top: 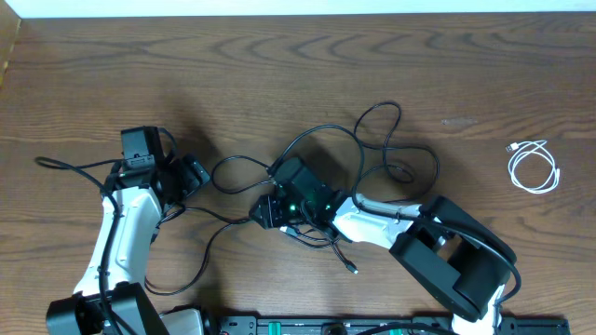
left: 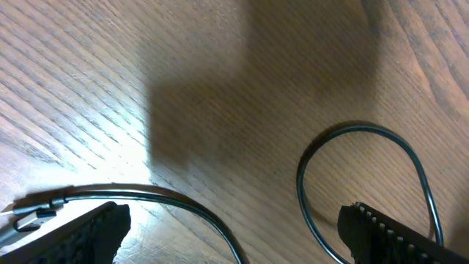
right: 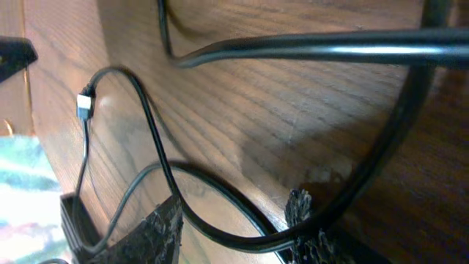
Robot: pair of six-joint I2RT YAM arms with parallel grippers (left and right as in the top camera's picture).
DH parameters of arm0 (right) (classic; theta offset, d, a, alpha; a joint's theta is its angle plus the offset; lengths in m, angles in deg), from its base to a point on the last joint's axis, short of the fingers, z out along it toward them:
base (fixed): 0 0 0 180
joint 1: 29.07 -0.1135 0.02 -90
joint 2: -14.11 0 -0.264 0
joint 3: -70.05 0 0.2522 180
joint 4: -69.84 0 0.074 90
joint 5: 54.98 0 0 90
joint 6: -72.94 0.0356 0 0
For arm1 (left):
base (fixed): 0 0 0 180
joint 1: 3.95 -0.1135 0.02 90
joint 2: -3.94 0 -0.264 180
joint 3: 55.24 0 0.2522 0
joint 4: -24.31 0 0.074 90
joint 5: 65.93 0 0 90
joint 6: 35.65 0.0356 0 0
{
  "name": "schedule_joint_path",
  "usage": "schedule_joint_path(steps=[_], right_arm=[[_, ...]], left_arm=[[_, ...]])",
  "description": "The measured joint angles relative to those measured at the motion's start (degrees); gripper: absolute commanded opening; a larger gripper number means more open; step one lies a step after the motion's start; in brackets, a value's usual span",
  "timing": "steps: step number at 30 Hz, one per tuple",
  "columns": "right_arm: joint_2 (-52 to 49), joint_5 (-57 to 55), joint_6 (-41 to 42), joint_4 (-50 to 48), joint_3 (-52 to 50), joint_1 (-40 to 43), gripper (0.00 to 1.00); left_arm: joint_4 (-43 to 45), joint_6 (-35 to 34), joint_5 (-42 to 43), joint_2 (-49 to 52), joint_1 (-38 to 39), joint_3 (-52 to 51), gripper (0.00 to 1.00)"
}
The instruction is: Untangle cables
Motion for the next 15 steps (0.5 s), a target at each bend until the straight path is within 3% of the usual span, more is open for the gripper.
schedule_joint_path(steps=[2, 6, 7, 9, 12, 15], right_arm=[[-0.02, -1.14, 4.63, -0.11, 0.26, 0.0, 0.38], [-0.5, -2.86, 16.26, 0.0, 0.44, 0.0, 0.35], [-0.52, -3.23, 19.34, -0.24, 0.48, 0.0, 0.29], [-0.68, -3.76, 23.08, -0.9, 0.46, 0.0, 0.01], [-1.97, -4.68, 26.6, -3.63, -0.2, 0.0, 0.01], [-2.56, -4.72, 24.98, -8.68, -0.81, 0.0, 0.01]], left_arm=[[-0.02, -0.02, 0.09, 0.0, 0.0, 0.0, 0.96], [-0.09, -0.02, 0.48, 0.0, 0.0, 0.0, 0.96], [-0.11, -0.02, 0.5, 0.0, 0.0, 0.0, 0.96], [-0.13, -0.02, 0.68, 0.0, 0.0, 0.0, 0.96], [-0.15, -0.02, 0.74, 0.0, 0.0, 0.0, 0.96], [-0.15, -0.02, 0.74, 0.0, 0.0, 0.0, 0.96]])
